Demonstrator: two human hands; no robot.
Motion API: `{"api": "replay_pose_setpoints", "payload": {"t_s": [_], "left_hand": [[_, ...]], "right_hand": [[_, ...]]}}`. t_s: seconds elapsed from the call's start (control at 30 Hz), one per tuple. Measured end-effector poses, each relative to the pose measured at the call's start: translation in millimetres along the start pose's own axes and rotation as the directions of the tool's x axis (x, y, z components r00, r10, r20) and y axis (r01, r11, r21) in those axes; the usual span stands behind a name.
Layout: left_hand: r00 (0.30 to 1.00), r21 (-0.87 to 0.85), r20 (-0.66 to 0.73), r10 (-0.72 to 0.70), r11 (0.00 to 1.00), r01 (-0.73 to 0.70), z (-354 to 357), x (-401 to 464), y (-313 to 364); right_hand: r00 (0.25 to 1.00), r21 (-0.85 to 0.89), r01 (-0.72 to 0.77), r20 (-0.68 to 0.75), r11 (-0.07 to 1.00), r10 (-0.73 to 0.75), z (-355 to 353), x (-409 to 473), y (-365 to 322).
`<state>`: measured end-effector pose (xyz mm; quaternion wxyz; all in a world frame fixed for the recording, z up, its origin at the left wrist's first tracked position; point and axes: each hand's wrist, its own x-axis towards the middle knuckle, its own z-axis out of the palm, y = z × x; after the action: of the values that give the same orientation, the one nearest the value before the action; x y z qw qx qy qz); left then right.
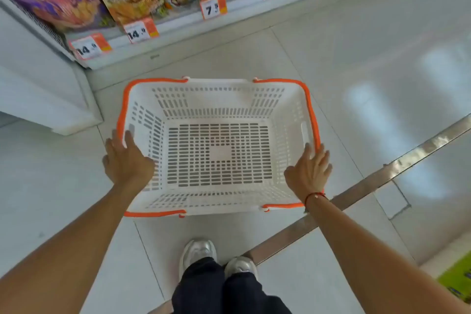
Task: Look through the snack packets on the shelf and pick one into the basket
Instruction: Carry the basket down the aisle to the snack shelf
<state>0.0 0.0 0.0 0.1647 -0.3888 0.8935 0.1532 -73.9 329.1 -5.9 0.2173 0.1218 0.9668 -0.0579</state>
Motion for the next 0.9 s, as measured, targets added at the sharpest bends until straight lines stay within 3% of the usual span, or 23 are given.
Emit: {"api": "replay_pose_setpoints", "payload": {"t_s": [0.13,0.33,0.5,0.6,0.7,0.77,0.83,0.87,0.9], "left_hand": [[0.990,-0.053,-0.032,-0.136,0.990,0.134,23,34,-4],[0.957,-0.243,-0.108,-0.268,0.941,0.236,40,46,4],[0.905,-0.337,-0.296,-0.306,0.920,0.201,-1,16,24],[0.885,-0.459,-0.353,-0.304,0.881,0.119,-34,-9,39],[0.940,-0.527,-0.268,-0.211,0.849,0.040,-51,-28,46],[0.989,-0.629,-0.100,-0.105,0.777,0.019,-61,-34,52],[0.981,-0.768,0.195,0.011,0.624,0.146,-74,-36,66],[0.941,-0.780,0.327,0.089,0.588,0.215,-81,-38,75],[0.892,-0.746,0.426,0.152,0.617,0.251,-87,-40,84]], "right_hand": [[0.981,0.067,-0.187,-0.035,0.980,0.190,21,26,-8],[0.928,0.187,-0.251,-0.232,0.950,0.291,40,38,-23],[0.862,0.338,-0.236,-0.361,0.911,0.357,-8,17,-32],[0.878,0.473,-0.138,-0.348,0.870,0.328,-46,-9,-37],[0.925,0.483,0.018,-0.341,0.876,0.169,-71,-44,-49],[0.967,0.470,0.135,-0.254,0.872,-0.012,-78,-67,-63],[0.965,0.402,0.241,-0.003,0.883,-0.263,-65,-84,-86],[0.930,0.412,0.236,0.166,0.880,-0.327,-56,-90,-101],[0.889,0.472,0.159,0.314,0.867,-0.334,-49,-94,-115]]}}
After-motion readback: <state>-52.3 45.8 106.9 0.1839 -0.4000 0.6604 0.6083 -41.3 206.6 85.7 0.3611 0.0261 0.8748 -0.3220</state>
